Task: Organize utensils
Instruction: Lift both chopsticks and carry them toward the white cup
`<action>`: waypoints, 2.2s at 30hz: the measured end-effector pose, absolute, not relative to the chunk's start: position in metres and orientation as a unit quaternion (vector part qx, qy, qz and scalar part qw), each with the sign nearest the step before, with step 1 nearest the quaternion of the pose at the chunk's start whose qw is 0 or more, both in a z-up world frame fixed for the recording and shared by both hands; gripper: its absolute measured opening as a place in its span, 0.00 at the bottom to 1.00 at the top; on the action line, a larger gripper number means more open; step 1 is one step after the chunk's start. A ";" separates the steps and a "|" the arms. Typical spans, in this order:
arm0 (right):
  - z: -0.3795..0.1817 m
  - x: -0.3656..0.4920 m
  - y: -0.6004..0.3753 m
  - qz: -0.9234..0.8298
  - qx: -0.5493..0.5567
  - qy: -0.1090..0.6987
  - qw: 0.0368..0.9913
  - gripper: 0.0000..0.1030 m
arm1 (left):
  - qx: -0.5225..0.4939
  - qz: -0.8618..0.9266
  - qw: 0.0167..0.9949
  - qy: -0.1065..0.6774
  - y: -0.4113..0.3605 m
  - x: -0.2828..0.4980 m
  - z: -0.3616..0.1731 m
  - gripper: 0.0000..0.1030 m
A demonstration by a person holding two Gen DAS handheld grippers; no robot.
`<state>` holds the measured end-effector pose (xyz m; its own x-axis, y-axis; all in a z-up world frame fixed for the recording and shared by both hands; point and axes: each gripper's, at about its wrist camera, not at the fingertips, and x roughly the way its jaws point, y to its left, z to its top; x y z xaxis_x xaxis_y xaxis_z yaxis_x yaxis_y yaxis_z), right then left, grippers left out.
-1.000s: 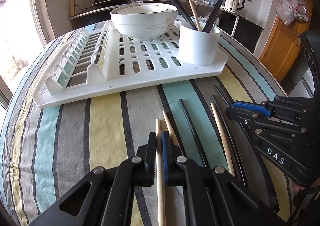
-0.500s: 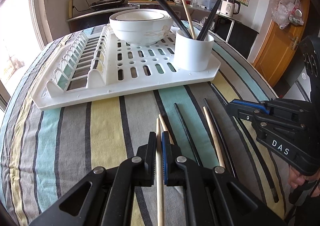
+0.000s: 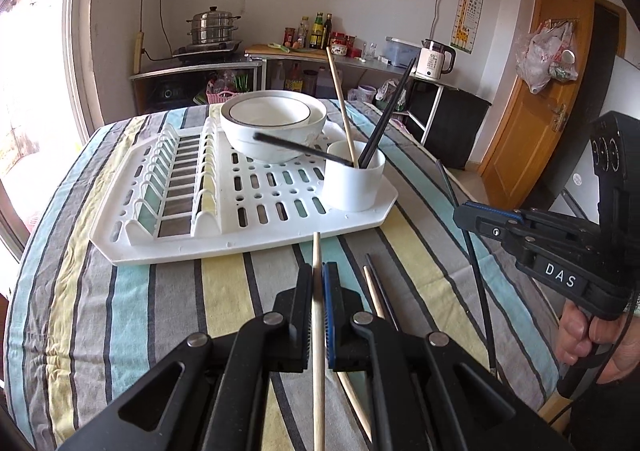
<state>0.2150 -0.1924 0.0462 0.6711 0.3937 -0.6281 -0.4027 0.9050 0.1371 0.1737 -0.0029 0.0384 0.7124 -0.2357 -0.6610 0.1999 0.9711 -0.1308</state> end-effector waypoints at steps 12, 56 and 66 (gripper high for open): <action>0.077 0.193 -0.202 0.223 0.005 0.291 0.930 0.05 | -0.037 -0.126 0.943 0.307 0.010 0.151 0.079 0.05; 0.113 0.169 -0.211 0.211 -0.001 0.229 0.950 0.04 | -0.034 -0.136 0.954 0.265 0.008 0.152 0.118 0.05; 0.141 0.196 -0.206 0.208 -0.003 0.199 0.958 0.04 | -0.034 -0.150 0.956 0.250 -0.010 0.190 0.143 0.05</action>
<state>0.1964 -0.2062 0.1409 0.8344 0.3978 -0.3816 -0.4002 0.9132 0.0768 0.1901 -0.0105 0.1432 0.8305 -0.3038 -0.4669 0.2696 0.9527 -0.1403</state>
